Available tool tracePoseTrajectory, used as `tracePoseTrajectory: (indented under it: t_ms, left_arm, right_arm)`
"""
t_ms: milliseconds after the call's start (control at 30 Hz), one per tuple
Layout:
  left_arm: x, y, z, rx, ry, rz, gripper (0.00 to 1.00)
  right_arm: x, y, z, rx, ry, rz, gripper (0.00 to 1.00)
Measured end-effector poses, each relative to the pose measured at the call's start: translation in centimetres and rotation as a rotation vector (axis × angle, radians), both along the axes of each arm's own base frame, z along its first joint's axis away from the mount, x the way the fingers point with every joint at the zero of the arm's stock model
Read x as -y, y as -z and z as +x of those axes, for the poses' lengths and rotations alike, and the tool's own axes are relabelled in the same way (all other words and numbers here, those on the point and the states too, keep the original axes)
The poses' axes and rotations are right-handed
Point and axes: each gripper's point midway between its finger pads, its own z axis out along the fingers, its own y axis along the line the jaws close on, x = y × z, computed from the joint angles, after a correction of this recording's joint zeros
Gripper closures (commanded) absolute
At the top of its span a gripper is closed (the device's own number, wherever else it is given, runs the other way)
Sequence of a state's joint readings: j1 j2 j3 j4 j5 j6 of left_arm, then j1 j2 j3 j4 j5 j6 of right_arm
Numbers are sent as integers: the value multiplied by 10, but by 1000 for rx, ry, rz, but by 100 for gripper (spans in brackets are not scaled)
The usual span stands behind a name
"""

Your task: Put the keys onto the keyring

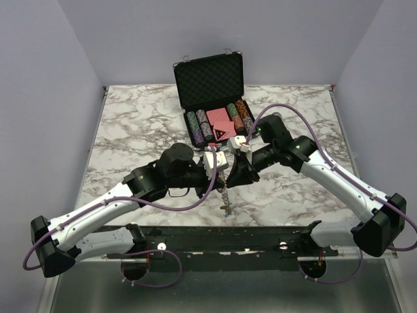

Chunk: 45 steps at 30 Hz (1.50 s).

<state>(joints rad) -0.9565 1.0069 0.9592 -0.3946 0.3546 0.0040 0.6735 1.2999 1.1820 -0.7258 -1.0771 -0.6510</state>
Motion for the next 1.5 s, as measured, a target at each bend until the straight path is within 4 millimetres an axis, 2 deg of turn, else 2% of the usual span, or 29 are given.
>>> tracePoseTrajectory:
  t_ms: [67, 167, 333, 367, 400, 533, 667, 733, 833, 933, 1033, 1133, 1333, 1500]
  left_arm:
    - [0, -1, 0, -2, 0, 2, 100]
    - [1, -2, 0, -4, 1, 4, 100]
    - [1, -2, 0, -4, 0, 5, 100]
    - [0, -2, 1, -4, -3, 6, 88]
    - [0, -2, 1, -7, -7, 3, 73]
    - [-12, -7, 2, 37, -51, -98, 54]
    - [-33, -26, -5, 155, -84, -285, 37]
    - [-41, -34, -11, 222, -80, -373, 33]
    - [-46, -26, -15, 283, -71, -433, 33]
    - [-41, -1, -15, 314, -40, -429, 33]
    - [-37, 12, -13, 338, -18, -415, 33]
    - [-33, 8, -9, 389, -9, -426, 34]
    - [-29, -12, -9, 473, 13, -485, 52]
    - [-22, -11, -14, 464, 64, -492, 59]
  right_arm:
    - [-1, -1, 0, -2, 2, 1, 83]
    - [-1, -1, 2, 2, 8, 3, 100]
    - [-2, 0, 4, -3, 20, -1, 100]
    - [-2, 0, 4, -6, 22, -1, 100]
    - [-2, 0, 4, -8, 24, 0, 100]
    - [1, 1, 3, -11, 35, 18, 100]
    - [8, 2, -4, 5, 40, 45, 100]
    - [11, -3, -7, 35, 44, 77, 100]
    - [12, -15, -12, 91, 31, 145, 100]
    - [10, -25, -15, 142, 2, 209, 100]
    - [9, -24, -18, 157, -25, 243, 100]
    - [9, -19, -19, 156, -35, 252, 100]
    - [5, -21, -16, 161, -33, 277, 100]
    - [3, -24, -14, 157, -26, 293, 100]
